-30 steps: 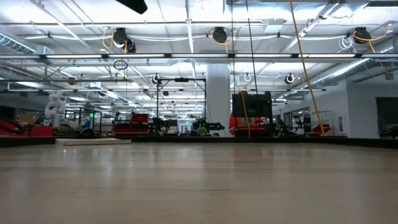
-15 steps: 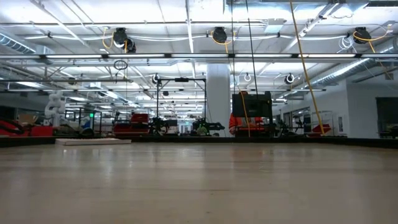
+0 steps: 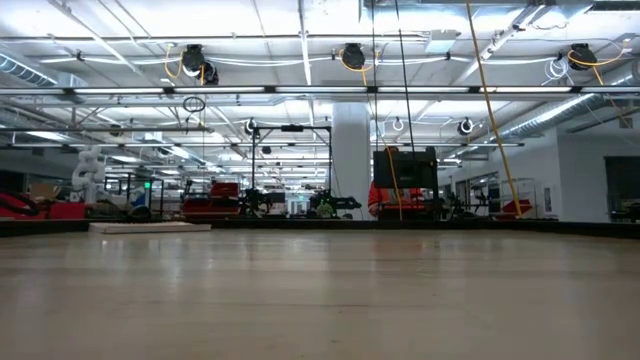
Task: Pick and place USB-C Cables
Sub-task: Put the black charger cable into the bin
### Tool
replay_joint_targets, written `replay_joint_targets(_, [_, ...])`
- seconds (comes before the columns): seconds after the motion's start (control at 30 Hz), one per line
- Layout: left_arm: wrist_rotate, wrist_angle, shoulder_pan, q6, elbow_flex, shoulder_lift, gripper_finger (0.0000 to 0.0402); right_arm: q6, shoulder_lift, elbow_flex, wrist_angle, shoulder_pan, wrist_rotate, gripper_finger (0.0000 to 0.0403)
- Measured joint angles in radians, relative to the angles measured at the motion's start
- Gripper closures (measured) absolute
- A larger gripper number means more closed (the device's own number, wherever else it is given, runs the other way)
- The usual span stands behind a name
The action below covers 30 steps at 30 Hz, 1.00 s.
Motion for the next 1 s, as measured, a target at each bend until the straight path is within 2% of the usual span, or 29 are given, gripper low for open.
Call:
replay_joint_targets(0.33, [0.0,0.021,0.002,0.021,0.0,0.0,0.024,0.061,0.002,-0.002,-0.01,0.073,0.059,0.0388])
replay_joint_targets(0.47, [0.0,0.027,0.002,0.021,0.0,0.0,0.024,0.073,0.004,-0.047,0.022,0.085,0.048,0.0387])
replay_joint_targets(0.87, [0.0,0.04,0.006,0.028,0.0,0.0,0.024,0.206,0.005,-0.137,0.028,0.087,-0.132,0.0386])
replay_joint_targets(1.0, [0.0,0.05,0.008,0.028,0.0,0.0,0.024,0.215,0.005,-0.139,0.028,0.087,-0.151,0.0386])
